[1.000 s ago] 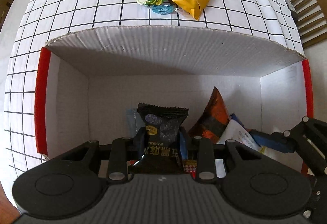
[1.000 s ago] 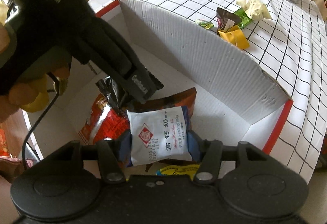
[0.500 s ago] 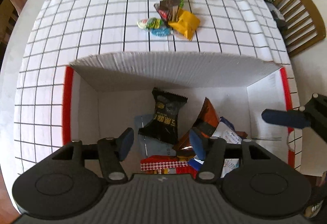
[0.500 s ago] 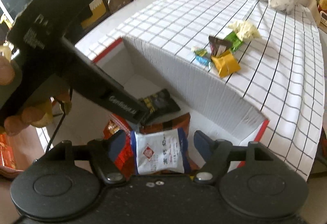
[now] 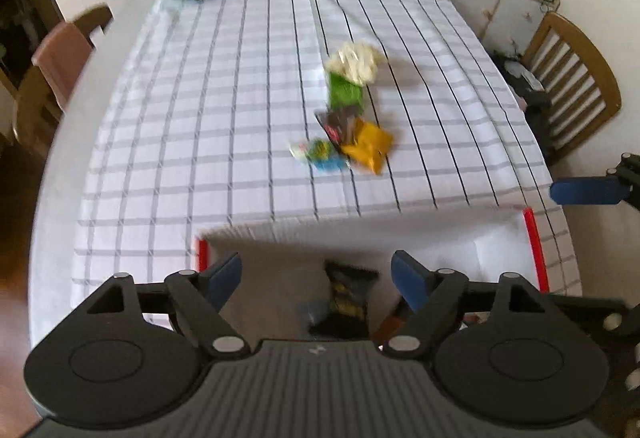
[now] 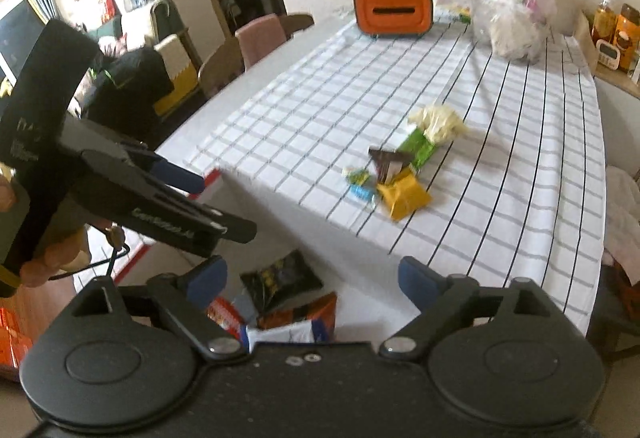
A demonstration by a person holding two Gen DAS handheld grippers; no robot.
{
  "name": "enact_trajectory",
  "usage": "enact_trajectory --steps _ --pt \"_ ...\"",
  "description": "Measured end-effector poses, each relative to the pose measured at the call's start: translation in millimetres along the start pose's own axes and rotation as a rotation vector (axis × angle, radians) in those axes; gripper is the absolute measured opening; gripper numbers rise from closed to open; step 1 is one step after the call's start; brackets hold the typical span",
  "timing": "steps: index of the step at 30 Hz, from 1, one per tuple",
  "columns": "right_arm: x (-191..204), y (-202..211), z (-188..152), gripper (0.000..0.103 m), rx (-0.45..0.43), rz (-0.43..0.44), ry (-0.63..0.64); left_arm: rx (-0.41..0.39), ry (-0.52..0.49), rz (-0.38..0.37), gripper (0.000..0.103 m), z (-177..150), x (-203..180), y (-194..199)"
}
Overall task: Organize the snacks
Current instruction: 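Reach the left tool to the green-white round candy while the right tool reaches the yellow packet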
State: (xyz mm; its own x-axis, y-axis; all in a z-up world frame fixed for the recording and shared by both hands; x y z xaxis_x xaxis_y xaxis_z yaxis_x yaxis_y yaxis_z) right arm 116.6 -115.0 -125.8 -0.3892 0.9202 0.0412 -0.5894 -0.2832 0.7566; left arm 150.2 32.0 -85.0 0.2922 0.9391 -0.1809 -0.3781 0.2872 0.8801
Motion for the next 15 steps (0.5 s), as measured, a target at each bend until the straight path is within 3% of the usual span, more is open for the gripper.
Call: enact_trajectory --steps 7,15 --pt "-14.3 -1.0 23.4 0.098 -0.04 0.03 0.028 -0.036 -0.023 0.019 0.083 28.6 17.6 1.7" --pt "-32.6 -24.4 50.5 0.098 -0.025 -0.011 0.031 -0.017 -0.042 0.006 0.083 72.1 41.0 -14.5"
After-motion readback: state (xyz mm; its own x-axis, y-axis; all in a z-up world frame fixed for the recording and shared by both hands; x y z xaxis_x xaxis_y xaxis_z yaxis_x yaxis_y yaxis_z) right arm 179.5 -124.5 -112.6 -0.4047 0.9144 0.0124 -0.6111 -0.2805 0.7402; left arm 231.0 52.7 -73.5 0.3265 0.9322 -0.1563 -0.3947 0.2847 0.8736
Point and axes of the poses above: each gripper's, at about its wrist camera, not at the fingertips, and y roughly against the way its jaws point, x to its left, z to its top, the point moved 2 cm from there along -y, roughly the way its jaws point, and after that the axes turned 9 degrees about -z, right-handed, at the moved point
